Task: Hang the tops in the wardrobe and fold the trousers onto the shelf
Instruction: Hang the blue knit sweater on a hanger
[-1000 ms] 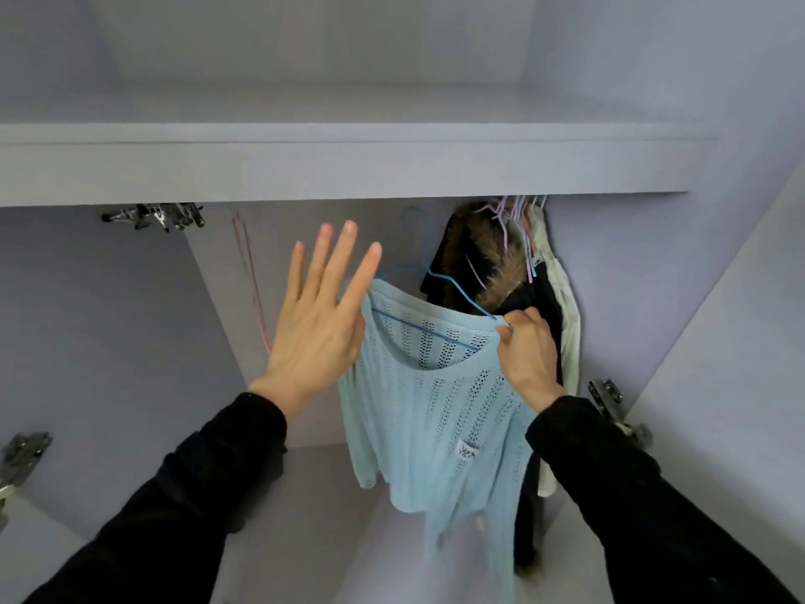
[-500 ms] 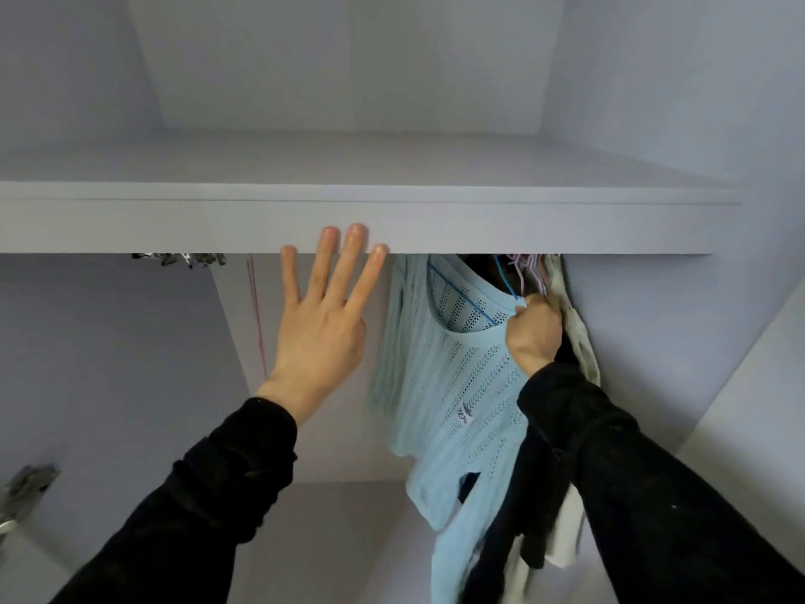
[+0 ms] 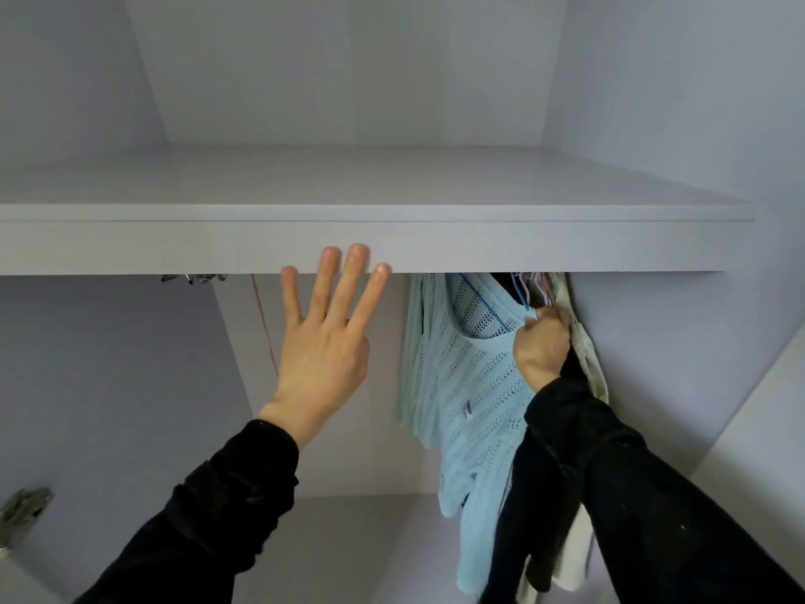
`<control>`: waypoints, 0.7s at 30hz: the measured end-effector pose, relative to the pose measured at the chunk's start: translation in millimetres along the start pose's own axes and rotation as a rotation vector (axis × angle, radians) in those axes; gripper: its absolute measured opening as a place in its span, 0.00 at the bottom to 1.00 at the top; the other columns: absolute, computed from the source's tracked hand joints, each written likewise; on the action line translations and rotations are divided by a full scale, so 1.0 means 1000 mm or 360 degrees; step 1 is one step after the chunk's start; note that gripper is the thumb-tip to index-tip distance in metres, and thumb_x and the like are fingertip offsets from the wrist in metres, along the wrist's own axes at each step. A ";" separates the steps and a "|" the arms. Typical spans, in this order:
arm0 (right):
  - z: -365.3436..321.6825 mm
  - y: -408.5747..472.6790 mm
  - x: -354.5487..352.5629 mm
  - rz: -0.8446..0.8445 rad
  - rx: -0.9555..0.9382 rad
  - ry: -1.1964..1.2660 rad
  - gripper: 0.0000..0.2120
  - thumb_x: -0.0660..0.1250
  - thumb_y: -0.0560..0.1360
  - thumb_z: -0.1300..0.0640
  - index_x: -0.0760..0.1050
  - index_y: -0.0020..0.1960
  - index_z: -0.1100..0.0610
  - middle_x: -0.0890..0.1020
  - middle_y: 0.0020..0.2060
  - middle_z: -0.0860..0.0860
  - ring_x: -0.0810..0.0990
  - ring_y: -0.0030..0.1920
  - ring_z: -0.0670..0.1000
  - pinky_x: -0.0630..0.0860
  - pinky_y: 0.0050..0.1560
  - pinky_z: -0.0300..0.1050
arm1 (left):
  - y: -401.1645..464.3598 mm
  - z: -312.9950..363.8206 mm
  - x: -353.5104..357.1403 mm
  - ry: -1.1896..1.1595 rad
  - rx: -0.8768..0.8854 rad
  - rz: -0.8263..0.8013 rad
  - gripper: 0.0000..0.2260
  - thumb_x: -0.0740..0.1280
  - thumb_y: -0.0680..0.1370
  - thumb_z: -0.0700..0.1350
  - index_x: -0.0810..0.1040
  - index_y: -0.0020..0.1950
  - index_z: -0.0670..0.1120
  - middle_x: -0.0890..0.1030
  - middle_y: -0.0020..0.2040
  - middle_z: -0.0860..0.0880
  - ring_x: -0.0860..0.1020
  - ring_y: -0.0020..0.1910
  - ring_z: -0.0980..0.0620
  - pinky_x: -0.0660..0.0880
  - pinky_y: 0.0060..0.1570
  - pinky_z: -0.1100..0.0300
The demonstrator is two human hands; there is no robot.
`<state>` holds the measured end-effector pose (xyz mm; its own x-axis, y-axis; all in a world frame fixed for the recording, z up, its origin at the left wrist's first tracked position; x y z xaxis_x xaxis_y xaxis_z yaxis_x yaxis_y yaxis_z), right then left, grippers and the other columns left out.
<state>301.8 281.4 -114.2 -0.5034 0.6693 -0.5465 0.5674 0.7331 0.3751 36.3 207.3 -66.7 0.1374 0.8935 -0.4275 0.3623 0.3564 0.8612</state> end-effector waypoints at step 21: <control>0.010 -0.013 -0.001 -0.0274 0.0310 -0.0181 0.15 0.61 0.78 0.62 0.71 0.62 0.67 0.71 0.61 0.63 0.75 0.56 0.64 0.72 0.51 0.50 | 0.000 0.000 -0.003 -0.0028 -0.0034 -0.0024 0.43 0.65 0.68 0.31 0.47 0.77 0.46 0.37 0.77 0.48 0.39 0.76 0.43 0.37 0.70 0.37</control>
<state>301.6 270.2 -126.0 -0.5332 0.5107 -0.6744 0.5999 0.7904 0.1243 36.1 204.3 -65.4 0.1483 0.8831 -0.4452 0.3447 0.3758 0.8602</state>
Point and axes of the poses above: each hand's wrist, its own y-axis towards the middle knuckle, its own x-axis out of the palm, z = x × y, the point moved 2 cm from there along y, towards the middle knuckle
